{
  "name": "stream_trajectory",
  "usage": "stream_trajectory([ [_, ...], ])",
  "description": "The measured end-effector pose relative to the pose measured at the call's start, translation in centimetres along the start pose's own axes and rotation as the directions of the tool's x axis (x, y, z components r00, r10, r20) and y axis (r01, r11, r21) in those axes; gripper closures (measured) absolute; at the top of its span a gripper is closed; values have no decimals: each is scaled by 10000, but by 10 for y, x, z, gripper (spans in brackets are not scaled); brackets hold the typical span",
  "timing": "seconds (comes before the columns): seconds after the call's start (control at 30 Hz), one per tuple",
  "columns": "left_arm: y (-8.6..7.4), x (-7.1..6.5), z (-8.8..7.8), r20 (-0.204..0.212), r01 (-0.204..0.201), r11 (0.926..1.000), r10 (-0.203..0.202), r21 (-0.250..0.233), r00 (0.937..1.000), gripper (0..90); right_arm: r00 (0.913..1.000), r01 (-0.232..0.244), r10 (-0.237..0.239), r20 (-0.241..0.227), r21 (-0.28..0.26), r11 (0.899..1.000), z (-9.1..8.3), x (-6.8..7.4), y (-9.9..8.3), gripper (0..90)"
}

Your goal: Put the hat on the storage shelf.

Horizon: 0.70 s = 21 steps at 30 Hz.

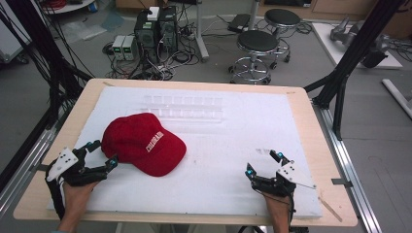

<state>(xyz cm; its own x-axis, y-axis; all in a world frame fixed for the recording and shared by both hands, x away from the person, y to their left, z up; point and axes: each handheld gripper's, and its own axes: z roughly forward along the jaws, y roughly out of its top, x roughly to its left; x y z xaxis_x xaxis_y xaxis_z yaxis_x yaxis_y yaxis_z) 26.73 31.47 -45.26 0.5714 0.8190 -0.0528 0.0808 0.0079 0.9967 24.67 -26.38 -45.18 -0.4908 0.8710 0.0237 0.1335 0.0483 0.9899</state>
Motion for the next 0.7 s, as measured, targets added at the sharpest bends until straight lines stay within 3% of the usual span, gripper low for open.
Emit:
stream_trajectory([
  [0.7,1,0,0,76,-12,10000,12,46,10000,113,9999,104,-104,-30,30,9999,1,0,0,33],
])
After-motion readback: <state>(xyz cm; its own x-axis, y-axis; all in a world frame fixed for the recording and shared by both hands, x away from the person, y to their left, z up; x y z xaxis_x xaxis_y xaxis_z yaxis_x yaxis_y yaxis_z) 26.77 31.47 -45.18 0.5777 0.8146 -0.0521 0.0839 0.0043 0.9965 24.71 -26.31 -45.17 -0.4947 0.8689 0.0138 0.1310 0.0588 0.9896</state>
